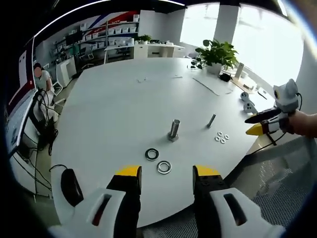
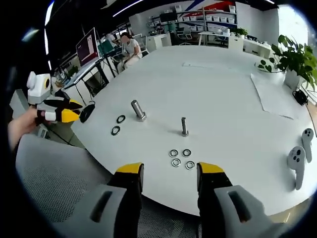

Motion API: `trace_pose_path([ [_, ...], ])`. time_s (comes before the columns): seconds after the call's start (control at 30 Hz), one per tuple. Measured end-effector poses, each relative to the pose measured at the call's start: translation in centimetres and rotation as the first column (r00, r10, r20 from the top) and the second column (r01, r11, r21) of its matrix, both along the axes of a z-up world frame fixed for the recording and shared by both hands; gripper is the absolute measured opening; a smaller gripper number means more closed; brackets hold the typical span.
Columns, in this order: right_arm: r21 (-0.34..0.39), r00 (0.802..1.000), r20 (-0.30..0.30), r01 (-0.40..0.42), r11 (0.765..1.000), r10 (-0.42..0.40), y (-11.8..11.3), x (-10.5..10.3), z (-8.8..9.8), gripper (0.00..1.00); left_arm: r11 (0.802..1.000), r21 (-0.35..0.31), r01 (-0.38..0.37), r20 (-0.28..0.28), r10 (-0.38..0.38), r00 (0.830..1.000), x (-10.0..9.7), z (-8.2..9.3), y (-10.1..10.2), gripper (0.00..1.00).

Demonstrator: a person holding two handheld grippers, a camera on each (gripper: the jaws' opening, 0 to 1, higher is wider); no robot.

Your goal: Place the washer onto the threaded stud by aligning its center hole with the stud, sliding it down to the base, and recovering from edge contact or off-axis alignment until the washer reaches the visible bottom stop.

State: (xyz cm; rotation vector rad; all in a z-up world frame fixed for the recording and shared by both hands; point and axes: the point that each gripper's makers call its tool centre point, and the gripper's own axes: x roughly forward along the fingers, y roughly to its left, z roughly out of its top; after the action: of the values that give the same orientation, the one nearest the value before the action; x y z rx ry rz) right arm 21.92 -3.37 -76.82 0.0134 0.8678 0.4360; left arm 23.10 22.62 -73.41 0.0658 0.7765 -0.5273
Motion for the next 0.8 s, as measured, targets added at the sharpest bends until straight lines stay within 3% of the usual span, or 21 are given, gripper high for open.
trace_pose_path([
  [0.1, 0.031, 1.000, -0.010, 0.010, 0.999, -0.010, 0.12, -0.21, -0.12, 0.45, 0.999, -0.042, -0.012, 0.009, 0.013, 1.000, 0.06, 0.48, -0.12, 0.40],
  [0.23, 0.043, 1.000, -0.008, 0.014, 0.999, -0.014, 0.30, -0.19, 0.01, 0.45, 0.998, -0.051, -0.025, 0.014, 0.026, 1.000, 0.25, 0.52, 0.07, 0.40],
  [0.53, 0.028, 0.999, -0.030, 0.032, 0.999, -0.031, -0.20, -0.38, -0.48, 0.46, 1.000, -0.016, -0.013, -0.016, 0.013, 1.000, -0.20, -0.23, 0.14, 0.39],
  [0.8, 0.025, 0.998, -0.044, 0.041, 0.999, -0.040, -0.44, -0.49, -0.61, 0.47, 1.000, -0.007, -0.020, -0.009, 0.020, 1.000, -0.11, -0.12, 0.39, 0.40],
])
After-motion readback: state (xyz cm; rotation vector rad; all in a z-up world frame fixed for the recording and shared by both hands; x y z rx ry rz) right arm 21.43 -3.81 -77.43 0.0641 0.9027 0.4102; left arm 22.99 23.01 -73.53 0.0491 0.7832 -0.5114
